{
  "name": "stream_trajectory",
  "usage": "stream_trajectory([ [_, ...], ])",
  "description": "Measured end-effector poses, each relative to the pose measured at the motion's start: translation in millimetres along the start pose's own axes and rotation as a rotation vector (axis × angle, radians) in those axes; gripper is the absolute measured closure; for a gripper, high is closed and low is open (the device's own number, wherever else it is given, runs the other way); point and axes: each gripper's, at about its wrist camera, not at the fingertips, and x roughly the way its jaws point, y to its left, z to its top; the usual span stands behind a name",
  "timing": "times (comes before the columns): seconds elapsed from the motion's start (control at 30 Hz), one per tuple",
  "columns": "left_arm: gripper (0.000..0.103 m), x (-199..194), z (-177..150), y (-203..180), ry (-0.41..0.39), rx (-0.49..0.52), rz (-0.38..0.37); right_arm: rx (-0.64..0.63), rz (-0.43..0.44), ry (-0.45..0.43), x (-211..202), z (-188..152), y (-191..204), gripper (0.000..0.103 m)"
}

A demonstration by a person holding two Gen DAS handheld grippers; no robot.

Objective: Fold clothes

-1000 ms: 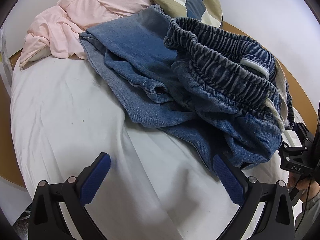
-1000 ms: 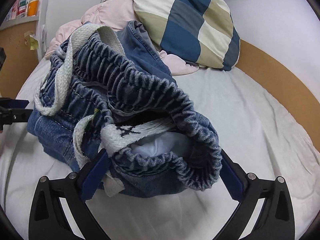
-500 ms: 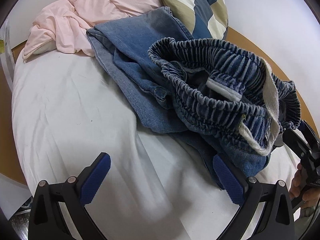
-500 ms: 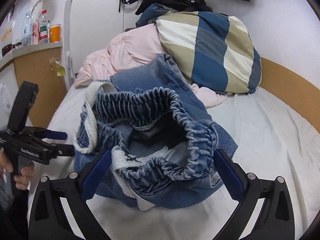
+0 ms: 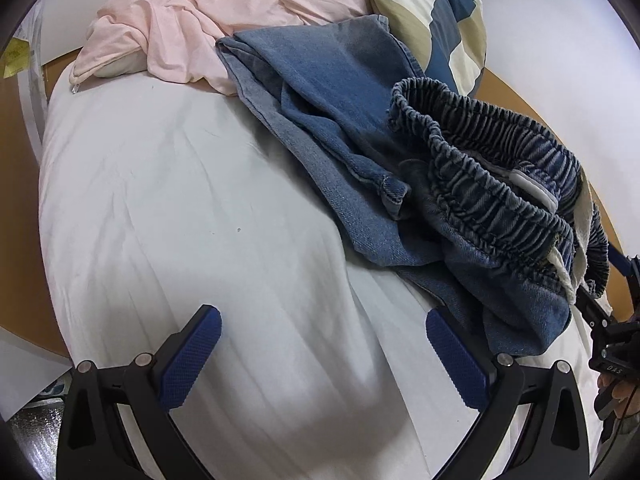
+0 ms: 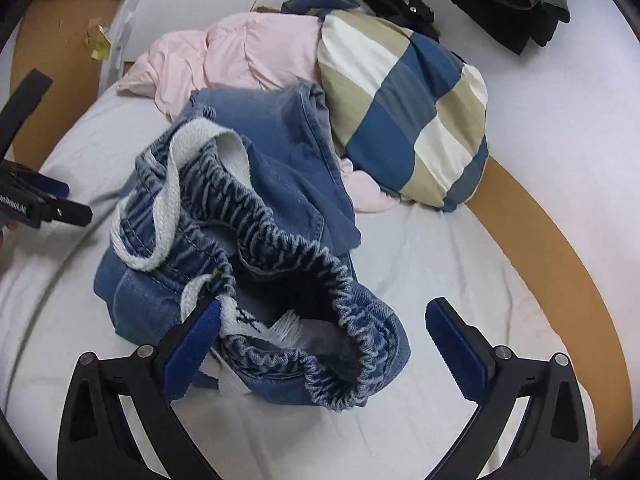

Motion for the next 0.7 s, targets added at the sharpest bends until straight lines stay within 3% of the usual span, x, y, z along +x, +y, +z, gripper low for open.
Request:
stream_trajectory([
  [0.2,0.0,0,1,4,-0.001,0.012,-0.013,0.101,0.158,0.04,10,-24,-19,0.0],
  [0.43,0.0,-2,3,2,-0.005,0.001,-0.023,0.035,0.071,0.035,31,-19,-1,0.0],
  [0.6,0.0,0,3,-3,-0.002,0.016,-0.019,0.065,0.106,0.075,51,-6,7,0.0],
  [0.7,0.0,-3,2,-6,-0.019,0.018,-0.023,0.143,0.121,0.056,46,-7,4,0.01],
])
